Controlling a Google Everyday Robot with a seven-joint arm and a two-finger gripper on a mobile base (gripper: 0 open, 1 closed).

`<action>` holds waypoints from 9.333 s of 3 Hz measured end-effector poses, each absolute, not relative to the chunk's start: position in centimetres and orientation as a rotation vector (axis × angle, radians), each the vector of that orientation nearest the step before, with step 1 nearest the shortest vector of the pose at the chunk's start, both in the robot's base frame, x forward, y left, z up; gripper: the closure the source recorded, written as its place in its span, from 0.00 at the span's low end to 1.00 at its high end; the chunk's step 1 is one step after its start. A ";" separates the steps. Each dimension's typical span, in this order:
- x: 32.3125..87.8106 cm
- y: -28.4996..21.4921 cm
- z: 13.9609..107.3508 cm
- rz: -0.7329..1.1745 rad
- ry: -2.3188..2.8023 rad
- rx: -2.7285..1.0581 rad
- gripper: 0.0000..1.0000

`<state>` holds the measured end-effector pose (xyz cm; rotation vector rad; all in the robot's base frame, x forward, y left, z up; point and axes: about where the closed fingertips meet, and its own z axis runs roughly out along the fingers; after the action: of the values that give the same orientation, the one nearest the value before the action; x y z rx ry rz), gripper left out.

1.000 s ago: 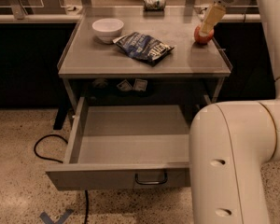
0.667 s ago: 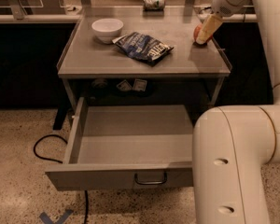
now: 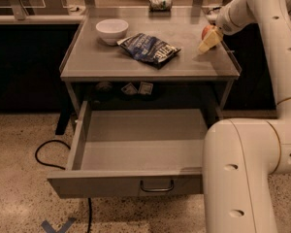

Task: Place apple into top drawer

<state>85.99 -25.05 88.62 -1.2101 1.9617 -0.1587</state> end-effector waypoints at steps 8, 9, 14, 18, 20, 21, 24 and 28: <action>92.6 -25.7 85.2 0.046 1.955 -0.667 0.00; 92.6 -25.7 85.2 0.046 1.955 -0.667 0.19; 88.2 -22.6 89.1 -0.090 2.072 -0.951 1.00; 69.0 -21.4 110.2 -0.328 2.126 -1.304 1.00; 68.6 -21.5 110.2 -0.326 2.126 -1.316 1.00; 64.1 -22.5 112.2 -0.308 2.091 -1.419 1.00; 57.3 -23.3 116.8 -0.312 1.988 -1.440 1.00; 43.4 -17.7 116.6 -0.205 1.915 -1.428 1.00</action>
Offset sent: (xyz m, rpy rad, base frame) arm 0.0725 -0.0241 0.0135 0.1557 -0.0094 0.0434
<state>43.37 -17.74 116.58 -1.4280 1.9145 -0.2054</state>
